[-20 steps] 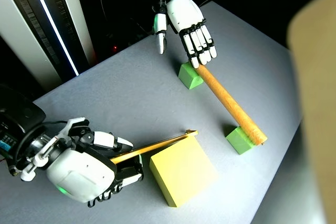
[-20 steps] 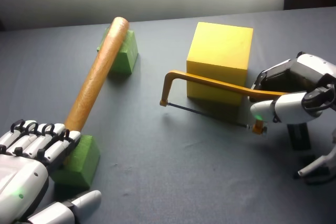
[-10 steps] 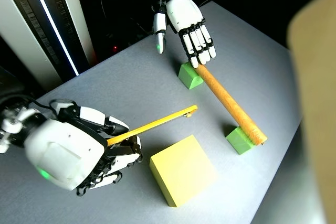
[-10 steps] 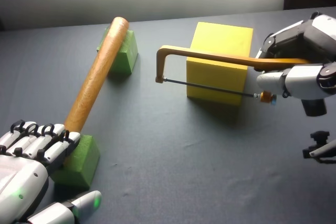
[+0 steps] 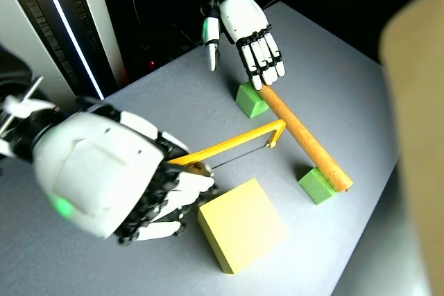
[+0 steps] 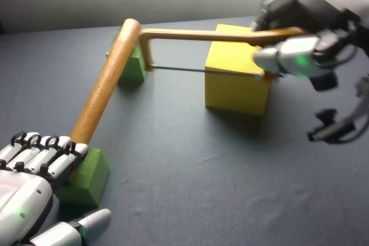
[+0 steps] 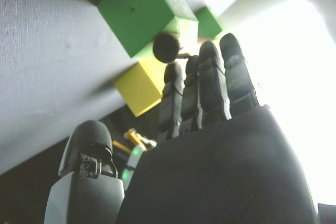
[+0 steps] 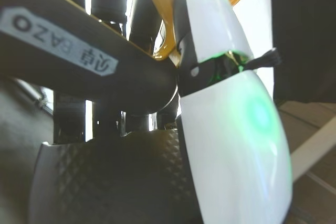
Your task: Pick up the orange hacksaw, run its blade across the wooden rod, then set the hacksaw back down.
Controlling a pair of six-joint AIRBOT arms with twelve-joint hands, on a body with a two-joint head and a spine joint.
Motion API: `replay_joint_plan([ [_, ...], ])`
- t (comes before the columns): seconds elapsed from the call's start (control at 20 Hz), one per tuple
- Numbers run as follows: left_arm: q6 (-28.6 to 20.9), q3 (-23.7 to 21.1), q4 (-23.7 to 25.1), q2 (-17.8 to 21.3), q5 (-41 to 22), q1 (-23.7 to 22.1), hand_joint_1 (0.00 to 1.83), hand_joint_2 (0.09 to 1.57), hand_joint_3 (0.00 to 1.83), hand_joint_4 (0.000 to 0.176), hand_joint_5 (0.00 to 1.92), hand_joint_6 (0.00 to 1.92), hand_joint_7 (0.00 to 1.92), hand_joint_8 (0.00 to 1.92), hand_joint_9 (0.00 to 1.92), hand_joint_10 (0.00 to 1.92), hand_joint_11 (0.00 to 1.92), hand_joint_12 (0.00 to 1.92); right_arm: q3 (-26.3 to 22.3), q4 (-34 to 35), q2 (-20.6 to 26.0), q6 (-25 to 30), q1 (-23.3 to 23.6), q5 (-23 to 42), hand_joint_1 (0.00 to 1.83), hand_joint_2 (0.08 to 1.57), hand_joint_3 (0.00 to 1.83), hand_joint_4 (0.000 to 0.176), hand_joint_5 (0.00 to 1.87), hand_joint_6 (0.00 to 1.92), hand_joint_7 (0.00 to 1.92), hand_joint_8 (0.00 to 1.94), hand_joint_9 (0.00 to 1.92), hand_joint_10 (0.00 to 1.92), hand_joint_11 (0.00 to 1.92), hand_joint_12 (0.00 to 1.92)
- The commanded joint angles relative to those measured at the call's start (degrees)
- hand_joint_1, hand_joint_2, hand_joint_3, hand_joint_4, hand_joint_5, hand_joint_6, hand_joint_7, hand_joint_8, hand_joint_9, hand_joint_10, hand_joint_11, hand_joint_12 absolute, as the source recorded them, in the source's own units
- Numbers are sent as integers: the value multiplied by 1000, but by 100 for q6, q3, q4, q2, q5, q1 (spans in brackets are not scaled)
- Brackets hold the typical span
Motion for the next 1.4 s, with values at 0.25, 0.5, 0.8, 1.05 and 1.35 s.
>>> replay_joint_plan([
  [0.25,-15,18,222,-8,-451,-33,0,1272,2,0,193,4,190,4,143,3,0,249,430,213,-977,-864,598,435,1245,1082,1,0,966,951,1150,783,1331,4,911,945],
  [0.5,-15,34,222,-7,-451,-54,0,1265,0,0,183,3,185,5,138,4,0,217,886,230,-1655,-1273,668,452,1249,1076,1,0,974,938,1168,752,1334,3,923,953],
  [0.8,4,34,222,-10,-449,-99,0,1262,0,0,165,0,167,1,123,1,0,202,1312,549,-2297,-1843,784,511,1248,1078,0,0,969,948,1169,749,1338,3,922,964],
  [1.05,5,49,222,-12,-418,-99,0,1267,0,0,180,2,175,0,132,0,0,224,1549,673,-2667,-2157,746,482,1247,1082,2,0,956,967,1158,770,1346,5,955,940],
  [1.35,4,63,222,-16,-382,-91,0,1266,0,0,173,3,167,3,131,4,0,234,2040,669,-3243,-2357,645,381,1249,1076,2,0,969,944,1177,736,1351,6,945,937],
])
